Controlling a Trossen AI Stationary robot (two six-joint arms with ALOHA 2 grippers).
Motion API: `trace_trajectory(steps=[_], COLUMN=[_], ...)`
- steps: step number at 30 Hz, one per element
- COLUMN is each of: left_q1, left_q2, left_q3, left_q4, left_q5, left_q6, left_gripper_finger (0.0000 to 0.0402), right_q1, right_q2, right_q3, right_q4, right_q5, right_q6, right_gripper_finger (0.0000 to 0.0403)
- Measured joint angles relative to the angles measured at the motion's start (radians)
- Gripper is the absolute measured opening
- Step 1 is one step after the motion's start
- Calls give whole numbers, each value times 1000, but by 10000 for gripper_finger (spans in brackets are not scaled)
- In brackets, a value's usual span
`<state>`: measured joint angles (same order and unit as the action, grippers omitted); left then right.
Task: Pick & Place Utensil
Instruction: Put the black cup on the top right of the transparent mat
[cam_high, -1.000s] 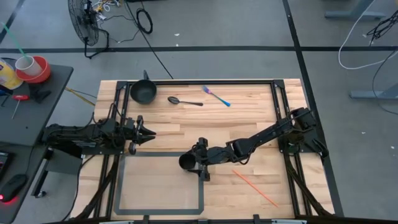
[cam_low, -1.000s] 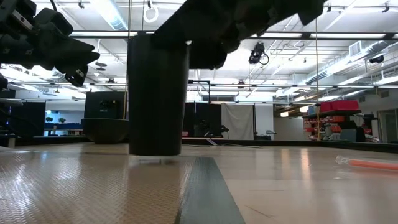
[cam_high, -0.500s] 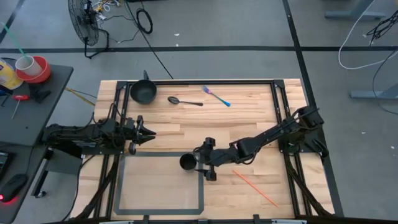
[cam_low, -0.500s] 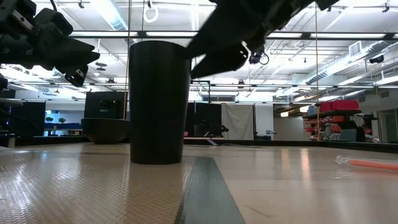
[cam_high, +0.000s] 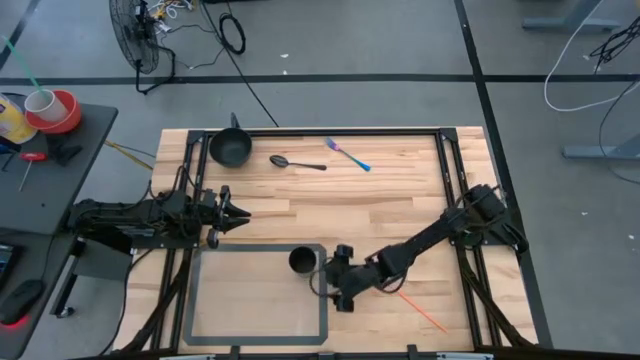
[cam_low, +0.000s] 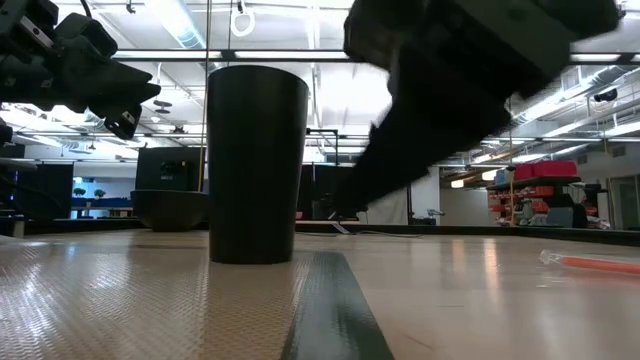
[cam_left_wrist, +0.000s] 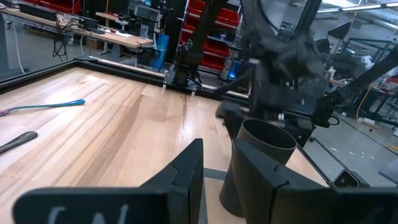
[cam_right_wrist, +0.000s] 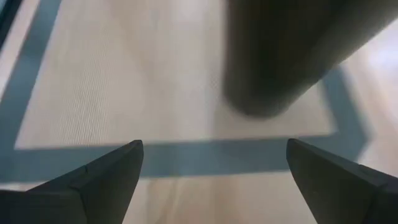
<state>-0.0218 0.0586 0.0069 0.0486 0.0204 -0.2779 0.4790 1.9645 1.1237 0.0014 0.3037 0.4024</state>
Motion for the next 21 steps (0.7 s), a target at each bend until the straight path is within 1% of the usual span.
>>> trace_trajectory(steps=[5, 9, 13, 21], left_q1=[0, 0, 0, 0], left_q2=[0, 0, 0, 0], left_q3=[0, 0, 0, 0], left_q4=[0, 0, 0, 0], left_q5=[0, 0, 0, 0], left_q6=[0, 0, 0, 0], left_gripper_finger=[90, 90, 90, 90], right_q1=[45, 70, 74, 74], right_q2=[79, 114, 135, 151], right_q3=[2, 32, 48, 50], right_q4=[124, 126, 133, 120], right_q5=[4, 58, 85, 56], right_q6=[51, 61, 61, 24], right_gripper_finger=[398, 398, 398, 398])
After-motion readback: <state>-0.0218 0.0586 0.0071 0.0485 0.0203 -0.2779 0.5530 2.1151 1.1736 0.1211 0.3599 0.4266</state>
